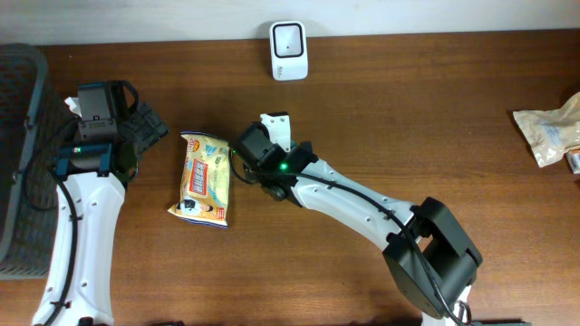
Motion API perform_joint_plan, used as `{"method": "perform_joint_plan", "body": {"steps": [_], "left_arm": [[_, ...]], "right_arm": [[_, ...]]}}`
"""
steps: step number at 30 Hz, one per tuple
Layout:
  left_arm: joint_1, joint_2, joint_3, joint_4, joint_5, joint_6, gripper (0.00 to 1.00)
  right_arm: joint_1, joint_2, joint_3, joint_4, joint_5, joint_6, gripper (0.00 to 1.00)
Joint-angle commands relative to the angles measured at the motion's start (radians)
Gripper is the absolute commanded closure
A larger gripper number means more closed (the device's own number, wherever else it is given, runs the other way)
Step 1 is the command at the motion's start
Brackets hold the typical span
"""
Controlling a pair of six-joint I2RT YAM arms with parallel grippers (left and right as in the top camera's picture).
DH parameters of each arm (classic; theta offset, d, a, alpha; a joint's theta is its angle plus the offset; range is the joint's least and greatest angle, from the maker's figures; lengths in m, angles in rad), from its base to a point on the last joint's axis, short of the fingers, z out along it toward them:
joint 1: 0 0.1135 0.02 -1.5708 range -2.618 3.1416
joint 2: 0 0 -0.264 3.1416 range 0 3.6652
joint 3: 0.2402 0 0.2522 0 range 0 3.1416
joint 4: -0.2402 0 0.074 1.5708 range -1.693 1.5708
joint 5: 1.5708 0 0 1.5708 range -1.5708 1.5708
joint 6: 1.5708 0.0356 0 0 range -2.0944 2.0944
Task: Scan the item barcode
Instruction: 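Lower the right gripper onto the bottle cap and grasp it, then lift the teal bottle with the right gripper up to the scanner face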
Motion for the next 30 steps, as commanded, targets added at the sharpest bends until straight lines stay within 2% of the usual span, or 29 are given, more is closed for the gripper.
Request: {"method": "perform_joint_plan", "body": {"steps": [1, 6, 9, 14, 21, 25, 30], "left_arm": [[0.003, 0.012, 0.007, -0.001, 0.007, 0.013, 0.01], [0.003, 0.012, 0.007, -0.001, 0.007, 0.013, 0.01], [0.003, 0.012, 0.007, -0.001, 0.007, 0.013, 0.01], [0.003, 0.012, 0.007, -0.001, 0.007, 0.013, 0.01], [0.003, 0.012, 0.007, -0.002, 0.007, 0.013, 0.01], [0.003, 0.012, 0.007, -0.006, 0.007, 0.013, 0.01], [0.003, 0.012, 0.007, -0.010, 0.007, 0.013, 0.01]], "right_arm": [[-0.020, 0.014, -0.005, 0.009, 0.005, -0.064, 0.01], [-0.032, 0.014, -0.005, 0.031, 0.005, -0.067, 0.00], [-0.032, 0.014, -0.005, 0.057, 0.005, -0.082, 0.05], [-0.032, 0.014, -0.005, 0.061, -0.026, -0.080, 0.06], [-0.032, 0.014, -0.005, 0.072, -0.029, -0.079, 0.28], [-0.032, 0.014, -0.004, 0.076, -0.016, -0.082, 0.31], [-0.033, 0.014, 0.024, 0.074, -0.002, -0.082, 0.30]]}}
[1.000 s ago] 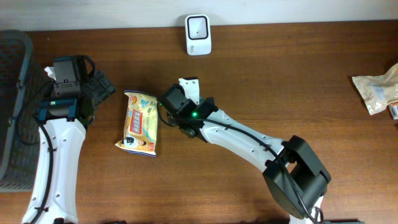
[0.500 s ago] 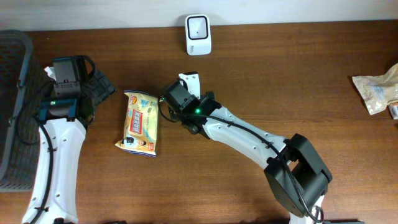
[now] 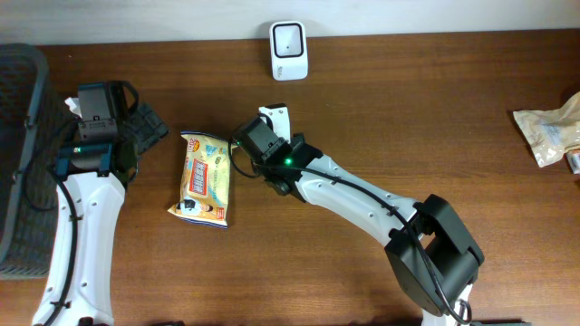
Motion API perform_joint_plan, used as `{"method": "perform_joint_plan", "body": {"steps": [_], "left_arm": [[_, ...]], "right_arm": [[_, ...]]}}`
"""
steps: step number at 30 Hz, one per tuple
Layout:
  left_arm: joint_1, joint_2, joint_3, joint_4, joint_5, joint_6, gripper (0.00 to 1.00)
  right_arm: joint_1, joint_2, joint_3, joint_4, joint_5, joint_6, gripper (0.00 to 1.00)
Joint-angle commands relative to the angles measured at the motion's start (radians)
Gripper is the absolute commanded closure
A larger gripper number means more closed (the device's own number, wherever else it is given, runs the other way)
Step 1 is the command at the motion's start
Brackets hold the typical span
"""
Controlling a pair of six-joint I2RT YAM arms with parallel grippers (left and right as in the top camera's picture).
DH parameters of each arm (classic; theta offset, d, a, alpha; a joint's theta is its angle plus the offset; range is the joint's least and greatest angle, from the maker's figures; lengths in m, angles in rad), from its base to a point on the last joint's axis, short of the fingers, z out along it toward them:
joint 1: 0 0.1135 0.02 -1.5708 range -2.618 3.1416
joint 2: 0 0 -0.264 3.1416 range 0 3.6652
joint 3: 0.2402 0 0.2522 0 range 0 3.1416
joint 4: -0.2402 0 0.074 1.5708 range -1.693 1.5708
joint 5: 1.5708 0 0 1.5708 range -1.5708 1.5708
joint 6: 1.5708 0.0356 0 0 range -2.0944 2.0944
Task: Scan the item barcode
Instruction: 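Lift the teal bottle with the right gripper up to the scanner face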
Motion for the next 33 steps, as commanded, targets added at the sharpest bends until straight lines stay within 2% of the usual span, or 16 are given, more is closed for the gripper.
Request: {"method": "perform_joint_plan", "body": {"steps": [1, 5, 11, 16, 24, 33], "left_arm": [[0.003, 0.012, 0.007, -0.002, 0.007, 0.013, 0.01], [0.003, 0.012, 0.007, -0.005, 0.007, 0.013, 0.01], [0.002, 0.012, 0.007, -0.008, 0.007, 0.013, 0.01], [0.003, 0.012, 0.007, -0.009, 0.007, 0.013, 0.01], [0.002, 0.012, 0.007, -0.009, 0.007, 0.013, 0.01], [0.003, 0.012, 0.007, -0.009, 0.007, 0.013, 0.01]], "right_arm": [[-0.007, 0.013, 0.029, 0.002, 0.018, 0.004, 0.30], [-0.022, 0.013, 0.074, -0.002, 0.013, -0.024, 0.29], [-0.119, 0.013, 0.222, -0.128, -0.118, -0.095, 0.30], [-0.209, 0.013, 0.289, -0.146, -0.233, -0.153, 0.31], [-0.368, 0.013, 0.311, -0.042, -0.469, -0.167, 0.33], [-0.393, 0.024, 0.368, 0.051, -0.496, -0.148, 0.37]]}}
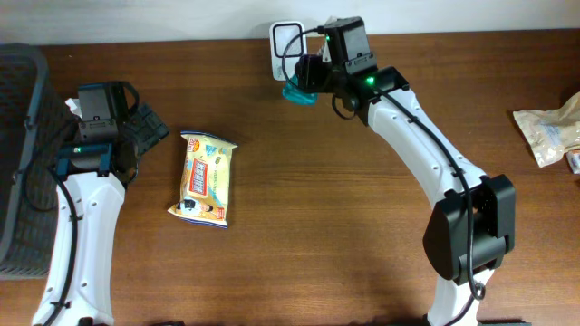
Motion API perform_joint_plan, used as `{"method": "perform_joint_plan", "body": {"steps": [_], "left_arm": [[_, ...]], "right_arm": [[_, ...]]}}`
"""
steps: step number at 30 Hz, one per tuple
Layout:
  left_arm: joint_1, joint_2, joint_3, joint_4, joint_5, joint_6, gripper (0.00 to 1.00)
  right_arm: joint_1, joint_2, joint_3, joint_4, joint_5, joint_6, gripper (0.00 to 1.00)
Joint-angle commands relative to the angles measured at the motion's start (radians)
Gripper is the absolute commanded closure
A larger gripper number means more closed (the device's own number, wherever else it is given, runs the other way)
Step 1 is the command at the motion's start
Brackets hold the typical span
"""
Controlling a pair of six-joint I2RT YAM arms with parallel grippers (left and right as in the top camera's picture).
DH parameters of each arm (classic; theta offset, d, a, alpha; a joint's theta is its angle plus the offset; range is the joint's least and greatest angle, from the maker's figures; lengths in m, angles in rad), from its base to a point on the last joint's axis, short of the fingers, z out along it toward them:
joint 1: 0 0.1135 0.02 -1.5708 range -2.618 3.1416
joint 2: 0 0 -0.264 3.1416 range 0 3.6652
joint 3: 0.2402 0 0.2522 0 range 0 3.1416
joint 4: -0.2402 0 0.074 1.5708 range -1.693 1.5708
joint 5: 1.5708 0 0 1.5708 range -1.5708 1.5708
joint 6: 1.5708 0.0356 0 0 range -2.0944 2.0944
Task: Scan the item barcode
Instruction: 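Lift the teal bottle with the right gripper up to the scanner face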
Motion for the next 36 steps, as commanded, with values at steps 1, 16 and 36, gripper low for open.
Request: {"method": "perform_joint_plan", "body": {"steps": [1, 16, 36], "left_arm": [[0.002, 0.012, 0.007, -0.001, 0.007, 0.013, 0.01], [0.003, 0.012, 0.007, -0.002, 0.007, 0.013, 0.01], [0.003, 0.012, 0.007, -0.002, 0.007, 0.013, 0.01]], "right_arm": [[0.008, -0.003, 0.070, 0.037, -0.032, 0.009, 0.37], [-0.013, 0.185, 0.300, -0.081, -0.036, 0.008, 0.38], [-0.103, 0.411, 0.492, 0.048, -0.276, 0.501, 0.41]]}}
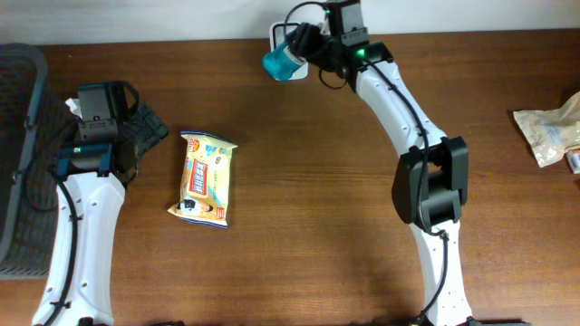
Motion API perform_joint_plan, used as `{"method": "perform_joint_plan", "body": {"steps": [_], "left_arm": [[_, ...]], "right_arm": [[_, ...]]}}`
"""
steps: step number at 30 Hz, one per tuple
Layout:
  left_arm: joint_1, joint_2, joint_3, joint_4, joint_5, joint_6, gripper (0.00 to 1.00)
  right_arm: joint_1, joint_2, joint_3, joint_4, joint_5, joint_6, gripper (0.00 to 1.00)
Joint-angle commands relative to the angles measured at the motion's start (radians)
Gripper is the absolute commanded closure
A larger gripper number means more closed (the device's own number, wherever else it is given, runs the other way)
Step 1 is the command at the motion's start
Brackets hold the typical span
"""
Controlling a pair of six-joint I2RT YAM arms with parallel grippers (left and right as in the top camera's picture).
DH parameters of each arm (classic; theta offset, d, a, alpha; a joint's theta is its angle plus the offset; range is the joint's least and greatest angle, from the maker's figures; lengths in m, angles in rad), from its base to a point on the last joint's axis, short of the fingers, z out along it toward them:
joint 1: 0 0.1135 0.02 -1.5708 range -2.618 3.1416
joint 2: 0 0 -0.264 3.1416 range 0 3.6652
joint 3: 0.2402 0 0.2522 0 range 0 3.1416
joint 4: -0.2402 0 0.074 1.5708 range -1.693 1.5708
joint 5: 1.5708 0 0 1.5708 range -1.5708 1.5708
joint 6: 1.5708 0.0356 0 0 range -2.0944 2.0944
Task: Scan the item barcode
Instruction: 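Lift the teal bottle with the right gripper up to the scanner face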
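Note:
My right gripper [292,52] is shut on a small teal item [281,62] at the back of the table. It holds the item right in front of the white barcode scanner [277,33], covering most of it. No barcode shows on the item from above. The left gripper [148,125] rests at the left of the table, a little left of a yellow snack packet [206,177]. It holds nothing, and its dark fingers blend together from above.
A dark mesh basket [16,154] stands at the left edge behind the left arm. Pale plastic bags [548,131] lie at the right edge. The right arm stretches from the front centre up to the back wall.
The right gripper has shifted the teal item from just below and right of the scanner to directly over its front, a little left and farther back. The left arm and snack packet stayed put.
At first the right gripper was at mid-table beside the snack packet, closed around a small white-looking item. Then it was slightly farther back. Later it held the teal item next to the scanner, and now holds it across the scanner's face.

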Motion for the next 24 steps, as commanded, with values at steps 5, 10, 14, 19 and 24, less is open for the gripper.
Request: {"method": "perform_joint_plan", "body": {"steps": [5, 10, 14, 19, 24], "left_arm": [[0.004, 0.012, 0.007, -0.002, 0.007, 0.013, 0.01], [0.003, 0.012, 0.007, -0.002, 0.007, 0.013, 0.01], [0.004, 0.012, 0.007, -0.002, 0.007, 0.013, 0.01], [0.004, 0.012, 0.007, -0.002, 0.007, 0.013, 0.01], [0.004, 0.012, 0.007, -0.001, 0.007, 0.013, 0.01]], "right_arm": [[-0.013, 0.014, 0.032, 0.107, -0.132, 0.330, 0.41], [-0.010, 0.040, 0.032, 0.132, -0.140, 0.433, 0.41], [-0.012, 0.074, 0.032, 0.147, -0.148, 0.542, 0.41], [-0.013, 0.121, 0.032, 0.218, -0.206, 0.611, 0.42], [-0.026, 0.121, 0.033, 0.227, -0.221, 0.590, 0.53]]}}
